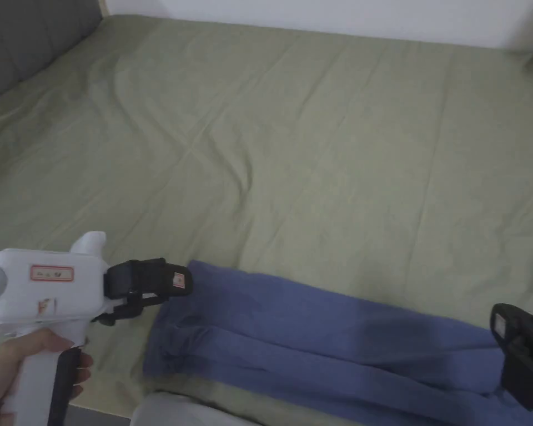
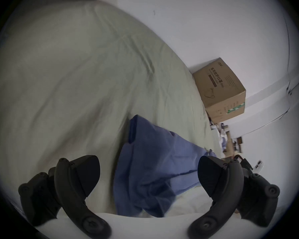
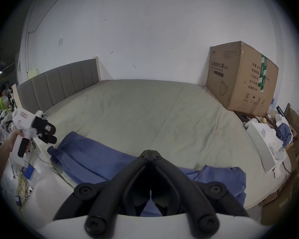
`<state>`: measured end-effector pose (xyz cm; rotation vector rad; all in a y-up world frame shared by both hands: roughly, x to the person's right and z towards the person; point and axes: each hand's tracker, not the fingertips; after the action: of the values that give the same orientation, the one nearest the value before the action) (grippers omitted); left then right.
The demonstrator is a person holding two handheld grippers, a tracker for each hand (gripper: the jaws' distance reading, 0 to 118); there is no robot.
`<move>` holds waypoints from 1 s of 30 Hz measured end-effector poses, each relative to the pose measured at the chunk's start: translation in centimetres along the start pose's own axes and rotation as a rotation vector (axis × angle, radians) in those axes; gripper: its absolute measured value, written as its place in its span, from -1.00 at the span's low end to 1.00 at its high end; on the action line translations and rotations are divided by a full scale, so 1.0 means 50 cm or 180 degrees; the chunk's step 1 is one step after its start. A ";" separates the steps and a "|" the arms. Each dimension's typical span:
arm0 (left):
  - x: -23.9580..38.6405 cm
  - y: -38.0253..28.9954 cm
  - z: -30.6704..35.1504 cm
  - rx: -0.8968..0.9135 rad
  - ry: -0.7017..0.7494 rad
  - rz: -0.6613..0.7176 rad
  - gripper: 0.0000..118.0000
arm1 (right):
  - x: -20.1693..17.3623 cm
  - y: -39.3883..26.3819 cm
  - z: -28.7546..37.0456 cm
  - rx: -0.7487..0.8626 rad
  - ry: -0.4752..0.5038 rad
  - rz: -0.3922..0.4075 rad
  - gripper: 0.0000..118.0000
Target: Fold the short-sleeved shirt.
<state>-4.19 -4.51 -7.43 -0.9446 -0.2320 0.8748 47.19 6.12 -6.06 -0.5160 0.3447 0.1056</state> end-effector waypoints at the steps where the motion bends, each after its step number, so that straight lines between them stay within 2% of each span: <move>1: -0.012 0.007 -0.016 -0.0083 0.0105 0.0077 0.93 | -0.001 0.006 -0.002 -0.0002 -0.0005 -0.0018 -1.00; 3: -0.021 0.010 -0.043 -0.0248 0.0224 -0.0012 0.93 | -0.011 0.020 -0.002 -0.0009 0.0004 -0.0046 -1.00; 6: -0.011 0.014 -0.037 -0.0204 -0.0071 -0.0133 0.93 | -0.020 0.035 -0.005 -0.0069 0.0081 0.0016 -1.00; 13: -0.019 0.035 -0.066 -0.0399 -0.0322 -0.0085 0.87 | -0.041 0.043 -0.023 -0.0149 0.0100 0.0059 -1.00; 15: -0.008 0.035 -0.071 -0.0447 -0.0187 -0.0213 0.65 | -0.042 0.038 -0.029 -0.0200 0.0131 0.0035 -1.00; 17: 0.007 0.036 -0.071 -0.0416 -0.0092 -0.0252 0.59 | -0.046 0.034 -0.029 -0.0231 0.0119 0.0061 -1.00; 18: 0.004 0.039 -0.073 -0.0418 -0.0119 -0.0255 0.45 | -0.047 0.032 -0.029 -0.0235 0.0108 0.0071 -1.00; 19: -0.002 0.041 -0.078 -0.0422 -0.0107 -0.0229 0.20 | -0.043 0.029 -0.028 -0.0247 0.0097 0.0071 -1.00; 21: -0.019 0.034 -0.108 -0.0512 -0.0183 0.0044 -0.84 | -0.037 0.023 -0.029 -0.0272 0.0089 0.0034 -1.00; 22: -0.035 0.027 -0.124 -0.0521 -0.0299 0.0185 -0.90 | -0.034 0.021 -0.029 -0.0296 0.0073 0.0006 -1.00; 25: -0.034 0.028 -0.097 -0.0447 -0.0466 0.0191 -0.91 | -0.017 0.021 -0.021 -0.0340 0.0008 -0.0047 -1.00; 29: 0.005 0.027 -0.058 -0.0413 -0.0124 0.0048 -0.91 | 0.021 0.021 -0.004 -0.0305 -0.0110 -0.0097 -1.00; 30: 0.023 0.026 -0.047 -0.0389 -0.0196 0.0060 -0.91 | 0.031 0.022 0.001 -0.0269 -0.0131 -0.0151 -1.00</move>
<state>-2.91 -4.72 -10.06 -1.0355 -0.3330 0.9159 48.45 7.12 -7.07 -0.6045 0.2884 0.0850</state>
